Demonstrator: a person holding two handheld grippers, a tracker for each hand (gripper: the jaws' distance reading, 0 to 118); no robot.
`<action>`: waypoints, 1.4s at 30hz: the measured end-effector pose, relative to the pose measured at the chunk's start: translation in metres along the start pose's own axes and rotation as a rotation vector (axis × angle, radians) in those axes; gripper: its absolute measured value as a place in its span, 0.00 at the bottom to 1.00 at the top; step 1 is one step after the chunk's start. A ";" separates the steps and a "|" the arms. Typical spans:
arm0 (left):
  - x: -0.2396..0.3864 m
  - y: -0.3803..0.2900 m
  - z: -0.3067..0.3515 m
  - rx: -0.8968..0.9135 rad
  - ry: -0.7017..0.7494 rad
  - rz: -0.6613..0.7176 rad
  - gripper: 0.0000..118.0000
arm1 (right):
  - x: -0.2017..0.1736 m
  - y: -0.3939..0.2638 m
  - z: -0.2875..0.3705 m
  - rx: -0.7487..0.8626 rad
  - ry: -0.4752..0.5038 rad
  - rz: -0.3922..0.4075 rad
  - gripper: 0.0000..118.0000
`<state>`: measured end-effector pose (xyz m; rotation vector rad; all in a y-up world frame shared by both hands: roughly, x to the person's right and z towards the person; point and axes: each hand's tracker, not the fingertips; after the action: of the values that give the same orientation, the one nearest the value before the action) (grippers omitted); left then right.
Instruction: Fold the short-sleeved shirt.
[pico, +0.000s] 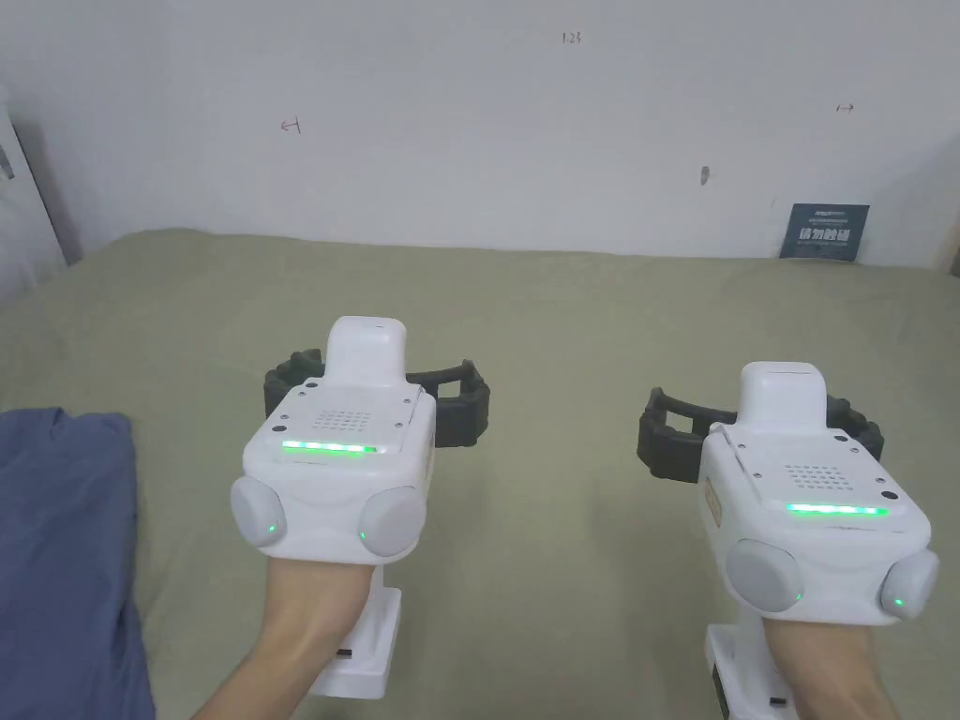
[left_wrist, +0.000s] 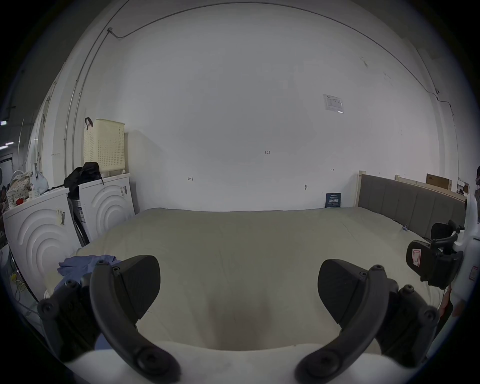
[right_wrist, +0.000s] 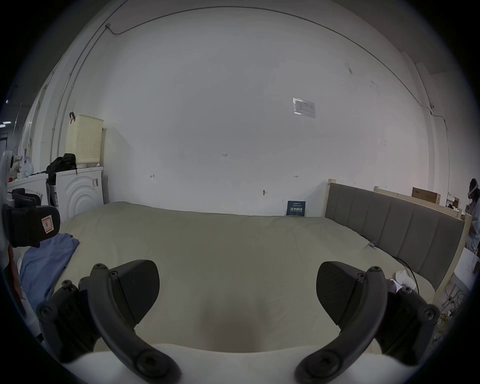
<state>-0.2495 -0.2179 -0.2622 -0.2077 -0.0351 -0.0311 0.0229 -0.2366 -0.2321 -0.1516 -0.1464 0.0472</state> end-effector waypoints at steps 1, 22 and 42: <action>0.000 0.000 0.000 0.001 -0.001 0.003 1.00 | 0.000 0.000 0.000 0.003 -0.002 0.000 1.00; 0.000 -0.001 0.004 -0.004 -0.008 0.013 1.00 | 0.001 -0.002 0.002 0.011 -0.008 -0.001 1.00; 0.001 0.001 0.011 -0.006 0.003 0.014 1.00 | 0.000 -0.004 0.003 0.010 -0.008 -0.002 1.00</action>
<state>-0.2488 -0.2148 -0.2517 -0.2139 -0.0303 -0.0176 0.0224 -0.2400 -0.2282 -0.1408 -0.1542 0.0467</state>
